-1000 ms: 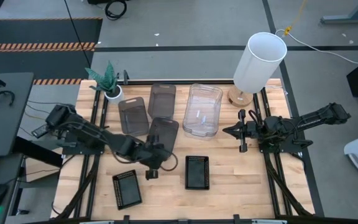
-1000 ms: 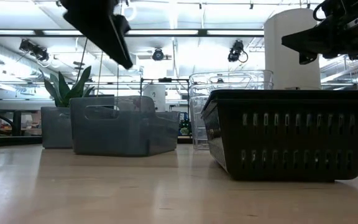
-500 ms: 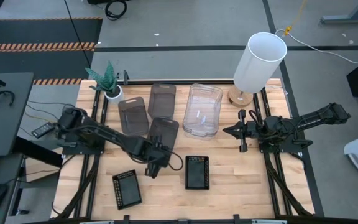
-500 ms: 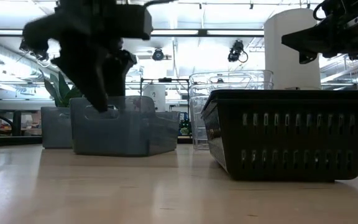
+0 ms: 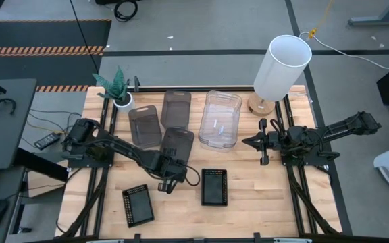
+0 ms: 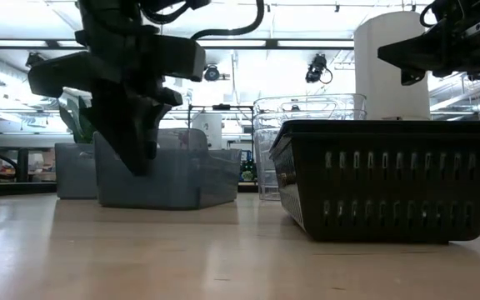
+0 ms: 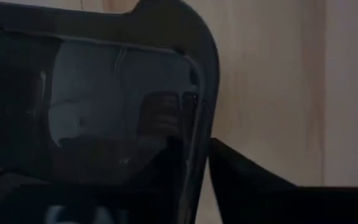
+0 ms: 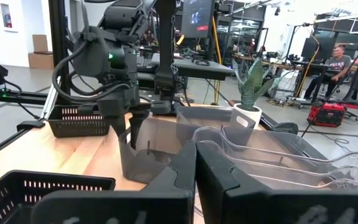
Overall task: Stack baskets by color
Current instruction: Stack the bottom black bin on the top left black bin
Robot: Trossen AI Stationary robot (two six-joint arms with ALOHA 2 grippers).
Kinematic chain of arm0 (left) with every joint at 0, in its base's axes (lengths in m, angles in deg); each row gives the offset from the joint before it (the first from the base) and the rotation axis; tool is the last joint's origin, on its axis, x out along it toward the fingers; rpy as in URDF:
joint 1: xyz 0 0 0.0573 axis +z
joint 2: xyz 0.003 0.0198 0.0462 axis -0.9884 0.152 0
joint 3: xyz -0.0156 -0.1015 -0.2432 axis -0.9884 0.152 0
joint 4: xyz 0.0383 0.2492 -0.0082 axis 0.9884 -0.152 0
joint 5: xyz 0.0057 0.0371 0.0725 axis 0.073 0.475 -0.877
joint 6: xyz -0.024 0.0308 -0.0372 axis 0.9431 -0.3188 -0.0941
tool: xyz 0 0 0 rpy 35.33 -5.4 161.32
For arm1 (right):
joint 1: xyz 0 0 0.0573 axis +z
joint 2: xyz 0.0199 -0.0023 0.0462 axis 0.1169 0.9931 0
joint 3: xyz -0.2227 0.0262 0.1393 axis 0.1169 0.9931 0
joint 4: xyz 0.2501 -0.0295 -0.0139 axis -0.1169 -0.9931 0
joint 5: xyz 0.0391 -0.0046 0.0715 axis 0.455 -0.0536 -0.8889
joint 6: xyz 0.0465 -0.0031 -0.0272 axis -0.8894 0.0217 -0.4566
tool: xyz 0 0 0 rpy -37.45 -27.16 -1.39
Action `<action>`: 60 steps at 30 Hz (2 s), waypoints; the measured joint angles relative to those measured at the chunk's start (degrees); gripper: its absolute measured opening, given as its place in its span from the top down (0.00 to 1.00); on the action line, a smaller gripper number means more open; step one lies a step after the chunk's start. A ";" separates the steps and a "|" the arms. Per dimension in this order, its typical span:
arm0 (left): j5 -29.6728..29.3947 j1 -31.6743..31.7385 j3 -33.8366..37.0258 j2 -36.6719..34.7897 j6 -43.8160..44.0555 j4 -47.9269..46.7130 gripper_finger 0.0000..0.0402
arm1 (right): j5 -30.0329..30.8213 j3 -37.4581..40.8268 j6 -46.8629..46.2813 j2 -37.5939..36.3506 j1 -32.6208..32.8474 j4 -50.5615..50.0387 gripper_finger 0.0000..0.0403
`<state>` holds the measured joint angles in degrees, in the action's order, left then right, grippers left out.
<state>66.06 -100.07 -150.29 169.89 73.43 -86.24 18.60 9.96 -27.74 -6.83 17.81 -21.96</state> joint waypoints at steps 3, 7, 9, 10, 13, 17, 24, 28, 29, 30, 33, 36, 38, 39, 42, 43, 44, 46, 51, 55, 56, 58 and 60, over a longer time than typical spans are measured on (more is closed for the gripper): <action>1.50 0.00 0.00 -0.05 0.00 0.07 0.93 | -0.02 0.00 0.00 -0.02 0.00 0.00 0.96; 3.86 0.02 -0.27 -0.10 0.08 -0.28 0.97 | -0.02 0.00 -0.01 -0.01 0.01 0.00 0.96; 5.49 0.00 -1.54 -0.08 0.40 -1.94 0.97 | -0.02 0.00 0.00 -0.02 0.01 0.00 0.96; 5.94 0.00 -2.50 -0.08 0.71 -2.72 0.97 | -0.02 0.00 0.00 -0.02 0.00 0.00 0.96; 6.24 -0.32 -6.43 -0.08 1.09 -6.61 0.98 | -0.02 -0.01 0.00 -0.02 0.00 0.00 0.96; 5.21 -0.76 -12.30 -0.08 1.54 -12.56 0.98 | -0.02 -0.02 -0.02 -0.02 0.00 0.02 0.96; -1.01 -1.53 -19.26 -1.24 3.76 -25.49 0.98 | -0.02 -0.02 -0.02 -0.02 0.00 0.02 0.96; -2.48 -1.70 -19.26 -4.41 5.41 -28.33 0.98 | -0.02 -0.02 -0.01 -0.02 0.01 0.00 0.96; -3.72 -1.70 -19.26 -5.29 5.96 -29.11 0.98 | -0.02 -0.02 -0.01 0.00 0.00 0.00 0.96; -5.44 -1.70 -19.26 -6.15 6.43 -30.41 0.98 | -0.02 -0.02 -0.02 0.00 0.01 0.00 0.96; -9.83 -1.63 -19.10 -8.90 8.09 -33.86 0.98 | -0.02 -0.02 0.00 0.00 0.01 0.02 0.96; -11.33 -0.90 -16.31 -12.31 8.97 -33.36 0.98 | -0.03 -0.02 0.00 0.00 0.00 0.02 0.96; -11.51 0.00 -12.91 -14.64 9.51 -32.80 0.98 | -0.02 -0.02 0.00 0.00 0.00 0.00 0.96; -11.98 0.47 -10.90 -15.90 9.99 -32.66 0.98 | -0.02 -0.02 -0.02 0.00 0.00 0.04 0.96; -13.34 2.43 -5.50 -19.36 10.42 -31.77 0.98 | -0.02 -0.02 -0.01 0.00 0.00 0.02 0.96; -13.33 3.12 -3.83 -20.42 10.41 -31.40 0.98 | -0.02 -0.02 0.00 0.00 0.01 0.02 0.96; -13.31 3.88 -2.23 -21.50 10.27 -31.03 0.98 | -0.02 -0.02 -0.02 0.00 0.00 0.02 0.96; -13.17 5.33 0.60 -23.32 9.15 -28.93 0.98 | -0.02 -0.02 0.00 0.00 0.00 0.02 0.96; -13.05 9.02 6.62 -26.95 6.46 -25.05 0.98 | -0.03 -0.02 0.00 0.00 0.02 0.02 0.96; -12.15 11.81 10.08 -27.95 3.89 -22.64 0.98 | -0.04 -0.02 0.00 -0.01 0.00 0.02 0.96; -11.47 12.43 10.88 -28.14 3.02 -22.44 0.98 | -0.04 -0.02 -0.02 -0.02 0.01 0.02 0.96; -9.88 13.81 12.26 -28.36 1.36 -20.46 0.98 | -0.03 -0.02 -0.02 0.00 0.00 0.02 0.96; -8.27 15.27 13.47 -28.25 0.15 -19.07 0.98 | -0.04 -0.02 -0.02 -0.02 0.02 0.02 0.96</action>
<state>57.79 -84.80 -136.82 141.64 73.58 -105.31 18.56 9.94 -27.76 -6.85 17.83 -21.94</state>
